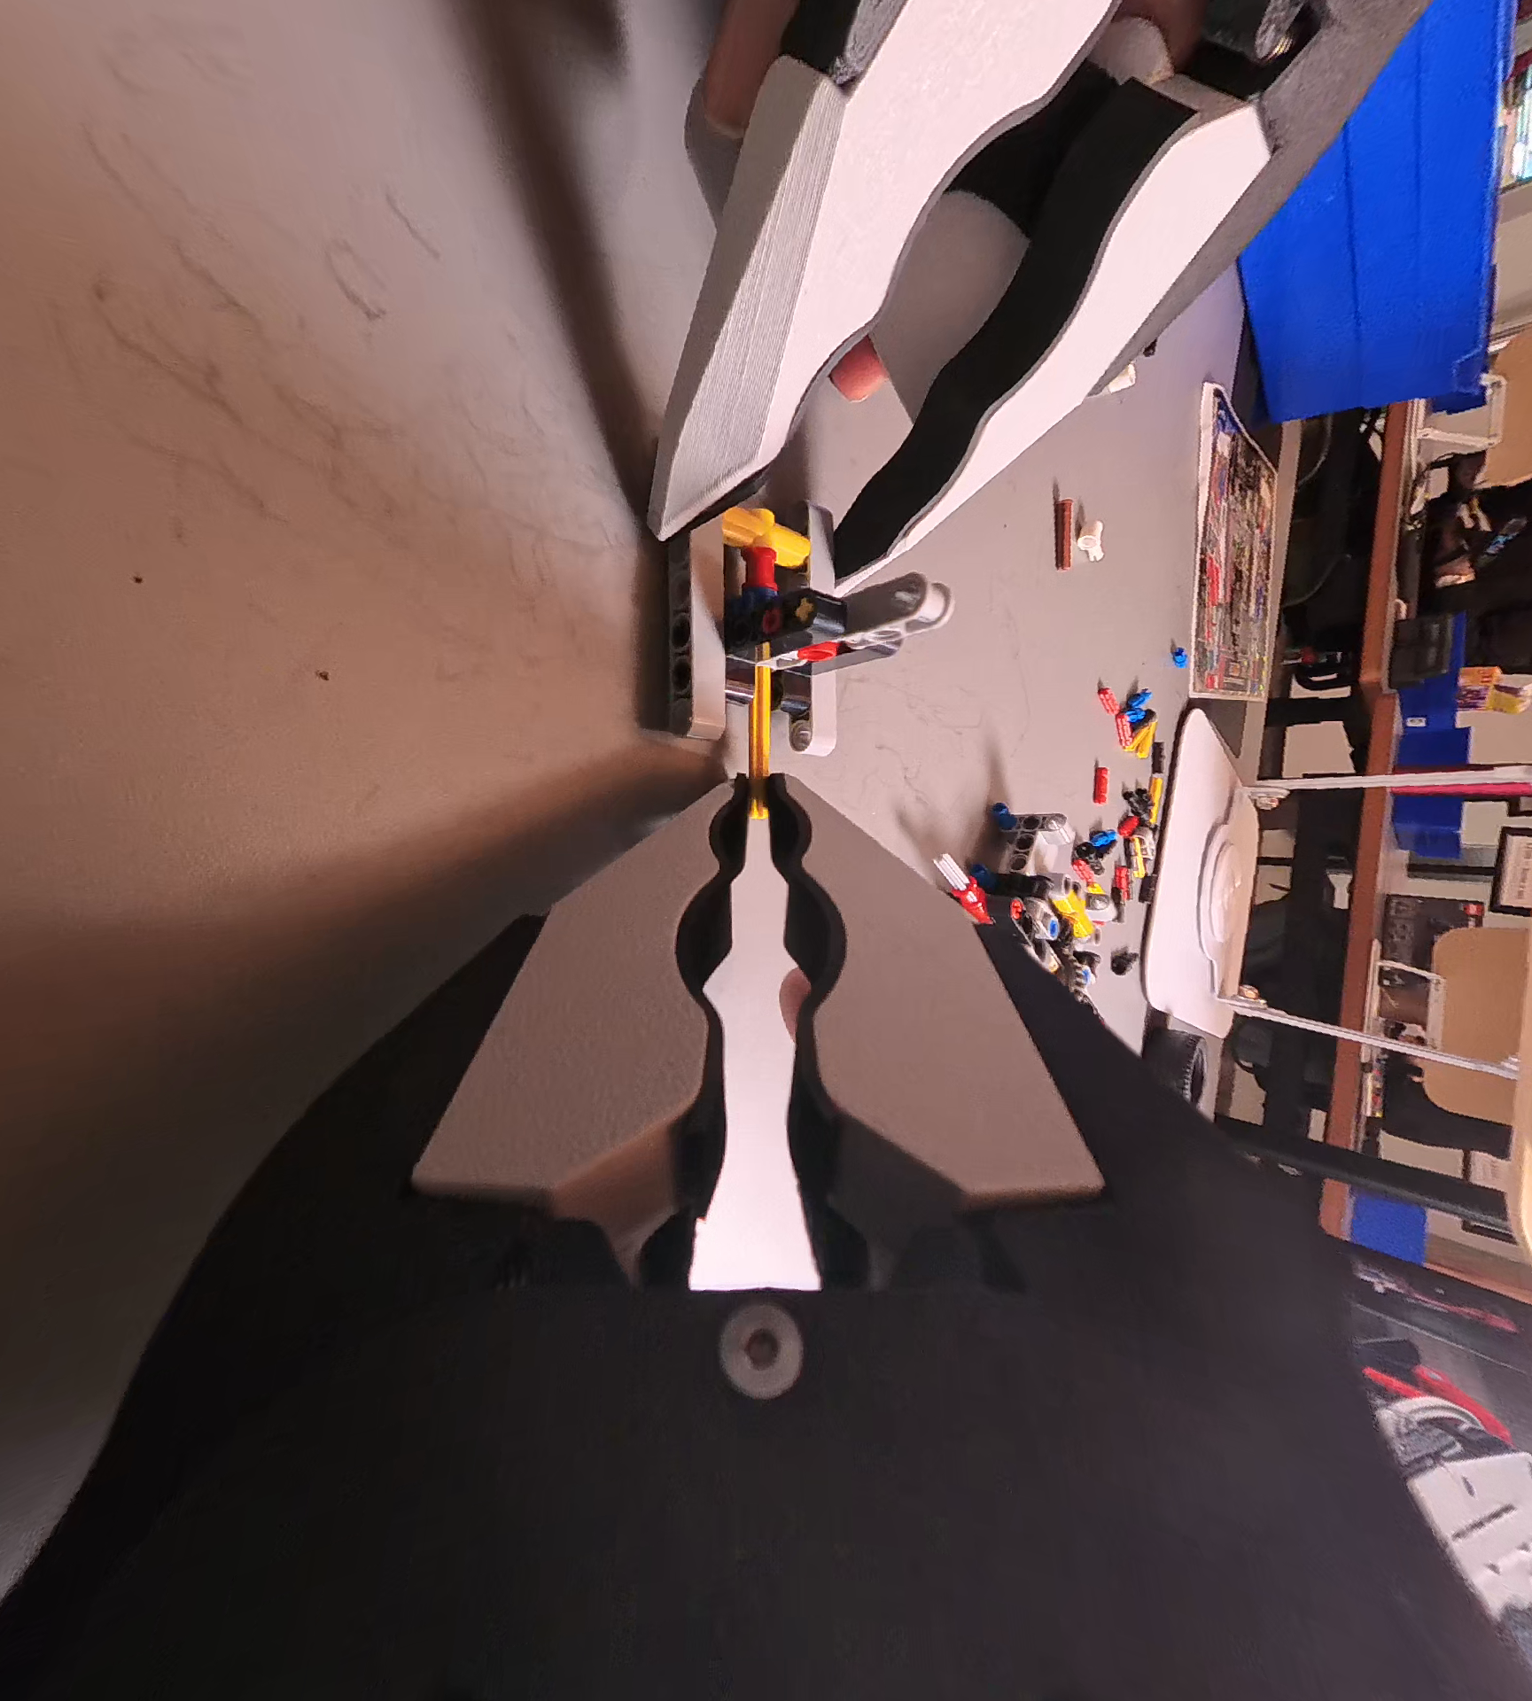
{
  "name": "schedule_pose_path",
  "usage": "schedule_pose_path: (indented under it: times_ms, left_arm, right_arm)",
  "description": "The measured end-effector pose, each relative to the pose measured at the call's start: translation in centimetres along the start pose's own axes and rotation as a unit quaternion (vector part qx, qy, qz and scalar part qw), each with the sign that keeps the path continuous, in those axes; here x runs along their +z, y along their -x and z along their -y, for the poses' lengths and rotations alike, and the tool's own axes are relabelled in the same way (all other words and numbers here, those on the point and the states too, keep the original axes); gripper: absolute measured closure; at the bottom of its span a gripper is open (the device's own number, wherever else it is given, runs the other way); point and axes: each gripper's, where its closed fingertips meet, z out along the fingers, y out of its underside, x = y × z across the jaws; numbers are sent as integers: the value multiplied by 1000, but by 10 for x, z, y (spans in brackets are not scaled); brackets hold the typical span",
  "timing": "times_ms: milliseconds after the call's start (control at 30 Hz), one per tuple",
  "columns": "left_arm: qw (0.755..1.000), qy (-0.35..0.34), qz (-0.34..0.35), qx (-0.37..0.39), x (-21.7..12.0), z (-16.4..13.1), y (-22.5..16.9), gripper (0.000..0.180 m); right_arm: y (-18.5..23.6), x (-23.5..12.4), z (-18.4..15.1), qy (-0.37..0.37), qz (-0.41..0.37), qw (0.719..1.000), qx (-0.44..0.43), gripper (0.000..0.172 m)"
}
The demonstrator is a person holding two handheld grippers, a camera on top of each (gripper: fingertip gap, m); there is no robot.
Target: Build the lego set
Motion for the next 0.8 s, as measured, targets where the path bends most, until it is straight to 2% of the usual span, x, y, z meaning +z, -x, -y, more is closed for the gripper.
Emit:
schedule_pose_path:
  times_ms: [33, 200, 267, 333, 467, 600, 800]
  left_arm:
    - [1000, -3, 2, 2, 0, 0, 1, 140]
    - [999, -32, 19, 2, -1, 3, 5, 140]
    - [999, -40, 32, -3, -2, 4, 7, 140]
    - [998, -45, 43, -9, -2, 5, 9, 140]
    - [996, -49, 70, -18, -3, 4, 16, 140]
    - [995, -50, 85, -28, -2, 3, 18, 139]
    - [997, -48, 56, -20, -7, 2, 6, 134]
  right_arm:
    - [0, 0, 0, -1, -2, 1000, 0, 169]
    - [-4, 2, -4, -2, -20, 1000, 16, 169]
    - [-7, 4, -7, -7, -23, 999, 44, 168]
    - [-10, 2, -7, -24, -12, 995, 96, 158]
    - [-17, -9, -6, -52, 18, 975, 218, 138]
    - [-14, -19, -6, -37, 50, 944, 324, 125]
    - [2, -24, 5, -1, 58, 920, 388, 113]
